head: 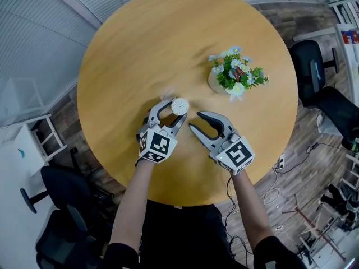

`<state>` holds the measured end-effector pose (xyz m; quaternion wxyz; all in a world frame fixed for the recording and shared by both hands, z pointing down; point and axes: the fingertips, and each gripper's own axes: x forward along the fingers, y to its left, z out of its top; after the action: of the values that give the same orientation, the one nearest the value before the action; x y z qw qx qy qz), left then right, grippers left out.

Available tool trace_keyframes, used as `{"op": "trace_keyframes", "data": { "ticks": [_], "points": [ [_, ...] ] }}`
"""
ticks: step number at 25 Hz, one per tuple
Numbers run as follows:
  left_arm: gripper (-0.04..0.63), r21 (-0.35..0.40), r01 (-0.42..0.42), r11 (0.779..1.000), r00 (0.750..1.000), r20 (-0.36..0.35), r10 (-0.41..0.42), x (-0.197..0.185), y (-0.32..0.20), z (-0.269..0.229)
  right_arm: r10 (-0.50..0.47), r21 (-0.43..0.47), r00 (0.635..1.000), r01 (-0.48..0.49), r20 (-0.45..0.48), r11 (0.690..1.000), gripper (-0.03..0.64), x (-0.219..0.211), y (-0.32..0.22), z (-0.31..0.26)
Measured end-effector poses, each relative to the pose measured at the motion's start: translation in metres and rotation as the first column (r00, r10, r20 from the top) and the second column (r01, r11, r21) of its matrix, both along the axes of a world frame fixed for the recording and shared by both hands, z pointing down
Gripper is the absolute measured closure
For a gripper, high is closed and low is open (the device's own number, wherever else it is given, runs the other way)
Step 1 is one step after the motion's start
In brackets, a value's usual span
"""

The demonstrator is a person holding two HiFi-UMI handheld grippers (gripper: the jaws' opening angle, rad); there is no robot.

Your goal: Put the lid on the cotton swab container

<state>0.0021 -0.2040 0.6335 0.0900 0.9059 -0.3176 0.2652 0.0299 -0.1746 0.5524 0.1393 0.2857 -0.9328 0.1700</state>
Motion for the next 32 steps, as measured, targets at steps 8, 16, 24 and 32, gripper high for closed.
{"op": "trace_keyframes", "data": {
  "ticks": [8,16,24,32],
  "points": [
    [0.357,0.000,0.001,1.000,1.000,-0.001,-0.001,0.000,0.001,-0.001,-0.069,0.174,0.995,0.080,-0.067,0.981,0.314,-0.044,-0.035,-0.053],
    [0.359,0.000,0.008,1.000,1.000,0.001,-0.008,0.000,0.001,-0.001,-0.094,0.128,0.932,0.147,-0.351,0.981,0.314,-0.085,-0.078,-0.018],
    [0.359,-0.001,0.007,1.000,1.000,0.000,-0.007,-0.001,0.001,-0.002,-0.082,0.030,0.917,0.102,-0.391,0.994,0.315,-0.096,-0.088,0.006],
    [0.359,-0.001,0.006,1.000,1.000,-0.003,-0.006,-0.001,0.001,-0.001,-0.091,0.009,0.917,0.103,-0.389,0.995,0.405,-0.093,-0.084,0.011]
  ]
}}
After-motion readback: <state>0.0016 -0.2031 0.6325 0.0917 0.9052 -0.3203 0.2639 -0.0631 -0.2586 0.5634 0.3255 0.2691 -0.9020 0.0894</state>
